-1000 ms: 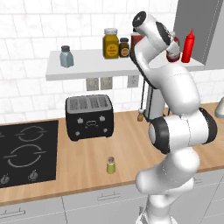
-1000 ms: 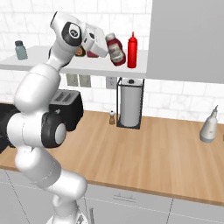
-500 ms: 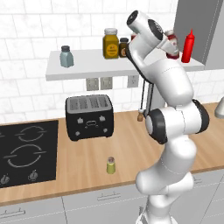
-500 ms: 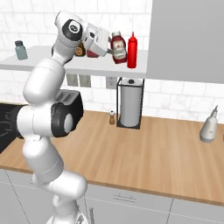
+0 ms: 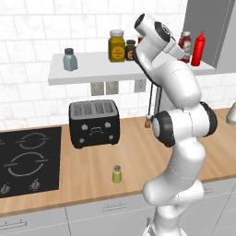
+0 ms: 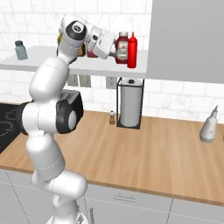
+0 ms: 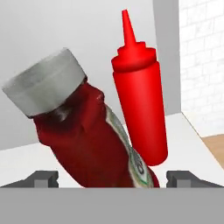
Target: Put the shaker and condiment bottle from the counter next to their counterparts in the cabinet.
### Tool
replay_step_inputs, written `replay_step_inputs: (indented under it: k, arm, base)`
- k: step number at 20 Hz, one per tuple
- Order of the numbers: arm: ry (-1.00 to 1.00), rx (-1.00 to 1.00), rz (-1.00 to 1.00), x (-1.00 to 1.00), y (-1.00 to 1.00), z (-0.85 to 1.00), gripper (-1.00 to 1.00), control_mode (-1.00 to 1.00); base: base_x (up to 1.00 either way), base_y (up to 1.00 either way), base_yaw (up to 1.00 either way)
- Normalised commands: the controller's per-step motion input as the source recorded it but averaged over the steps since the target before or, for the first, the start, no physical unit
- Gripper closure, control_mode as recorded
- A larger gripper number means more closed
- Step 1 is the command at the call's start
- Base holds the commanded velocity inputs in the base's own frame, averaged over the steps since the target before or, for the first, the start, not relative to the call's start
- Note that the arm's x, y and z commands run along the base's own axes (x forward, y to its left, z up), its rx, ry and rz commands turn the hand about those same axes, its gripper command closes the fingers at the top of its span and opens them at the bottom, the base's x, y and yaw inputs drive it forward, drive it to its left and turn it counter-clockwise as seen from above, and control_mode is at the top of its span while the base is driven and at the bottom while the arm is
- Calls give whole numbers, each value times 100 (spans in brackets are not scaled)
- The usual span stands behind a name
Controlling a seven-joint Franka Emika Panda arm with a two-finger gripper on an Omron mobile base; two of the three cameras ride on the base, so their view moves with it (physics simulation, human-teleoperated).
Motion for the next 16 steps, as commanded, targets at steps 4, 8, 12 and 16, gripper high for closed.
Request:
replay_step_inputs:
  k: [4, 8, 12, 16]
  arm:
    - [-6, 0, -9, 1, 10, -33, -100, -100]
    - [-2, 1, -5, 0, 33, -19, -100, -100]
    - [0, 4, -2, 12, 56, -10, -100, -100]
    - [0, 1, 1, 1, 92, -14, -100, -100]
  base:
    - [0, 0, 0]
    - [0, 0, 0]
    - [0, 0, 0]
    - [0, 0, 0]
